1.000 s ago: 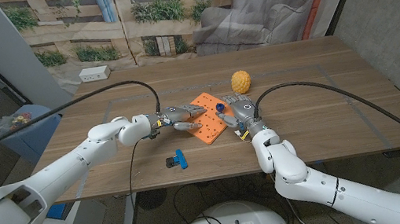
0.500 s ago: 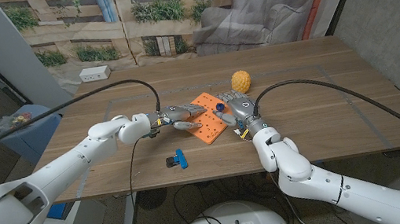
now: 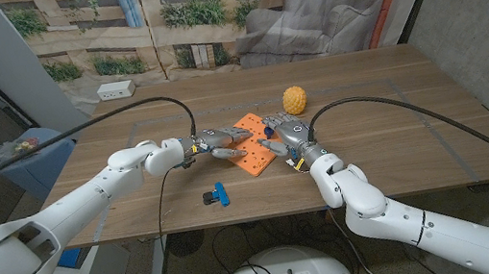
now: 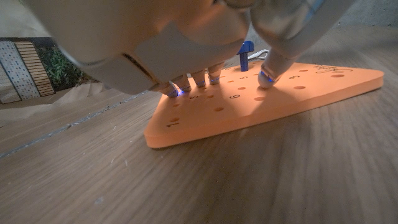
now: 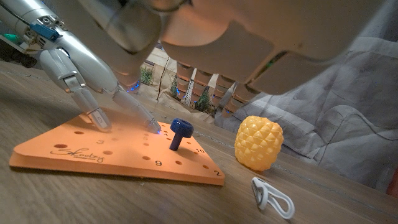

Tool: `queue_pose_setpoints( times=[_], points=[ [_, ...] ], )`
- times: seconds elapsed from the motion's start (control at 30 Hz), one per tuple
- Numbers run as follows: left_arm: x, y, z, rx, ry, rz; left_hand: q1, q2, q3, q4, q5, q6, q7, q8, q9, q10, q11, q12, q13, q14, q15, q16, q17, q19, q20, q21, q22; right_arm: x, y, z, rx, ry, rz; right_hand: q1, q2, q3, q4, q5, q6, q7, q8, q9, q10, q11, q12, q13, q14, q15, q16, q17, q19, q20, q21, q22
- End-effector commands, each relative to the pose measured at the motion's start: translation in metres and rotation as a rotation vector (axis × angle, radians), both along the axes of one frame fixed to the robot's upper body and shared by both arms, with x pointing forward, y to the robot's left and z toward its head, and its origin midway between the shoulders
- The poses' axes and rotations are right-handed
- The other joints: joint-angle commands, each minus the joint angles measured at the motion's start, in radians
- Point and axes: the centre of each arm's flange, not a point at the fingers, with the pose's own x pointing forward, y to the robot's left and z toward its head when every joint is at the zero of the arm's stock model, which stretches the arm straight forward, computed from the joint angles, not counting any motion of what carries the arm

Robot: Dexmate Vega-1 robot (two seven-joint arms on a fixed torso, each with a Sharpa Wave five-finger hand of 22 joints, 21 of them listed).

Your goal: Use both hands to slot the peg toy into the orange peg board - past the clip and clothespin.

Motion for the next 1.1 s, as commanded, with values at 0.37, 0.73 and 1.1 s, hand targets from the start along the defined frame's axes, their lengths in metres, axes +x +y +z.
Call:
queue_pose_setpoints(
  times=[0.37, 0.73, 1.1],
  points=[
    [0.0043, 0.001, -0.0064, 0.031, 0.043, 0.012, 0.006, 0.089, 0.003, 0.007, 0.001, 0.046, -0.003, 0.008, 0.008, 0.046, -0.01, 0.008, 0.006, 0.033, -0.071, 0.011, 0.013, 0.024, -0.136, 0.009, 0.008, 0.0062, -0.0057, -0.0083, -0.006, 0.042, -0.013, -0.015, 0.001, 0.006, 0.003, -0.002, -0.004, 0.022, -0.005, 0.003, -0.003, -0.004, 0.005, 0.004, -0.01, -0.047, 0.001, 0.004, 0.0, 0.0, -0.003, 0.003],
    [0.0045, 0.0008, -0.0067, 0.03, 0.044, 0.012, 0.006, 0.089, 0.003, 0.008, 0.001, 0.047, -0.003, 0.008, 0.008, 0.045, -0.008, 0.008, 0.006, 0.033, -0.07, 0.011, 0.013, 0.024, -0.136, 0.009, 0.008, 0.009, -0.0063, -0.0104, -0.004, 0.06, -0.01, -0.017, 0.002, 0.008, 0.001, -0.002, 0.0, 0.021, -0.003, 0.003, 0.003, -0.003, 0.008, 0.004, -0.009, -0.047, 0.001, 0.004, 0.003, -0.003, -0.002, 0.003],
    [0.0046, 0.001, -0.0069, 0.032, 0.045, 0.01, 0.007, 0.089, 0.003, 0.008, 0.002, 0.047, -0.003, 0.008, 0.008, 0.046, -0.009, 0.008, 0.006, 0.034, -0.071, 0.011, 0.012, 0.024, -0.136, 0.009, 0.008, 0.0106, -0.0055, -0.0119, 0.002, 0.078, -0.006, -0.02, 0.003, 0.011, -0.001, -0.002, 0.005, 0.02, -0.002, 0.003, 0.01, -0.004, 0.01, 0.004, -0.008, -0.048, 0.002, 0.003, 0.004, -0.005, -0.002, 0.003]
  ],
)
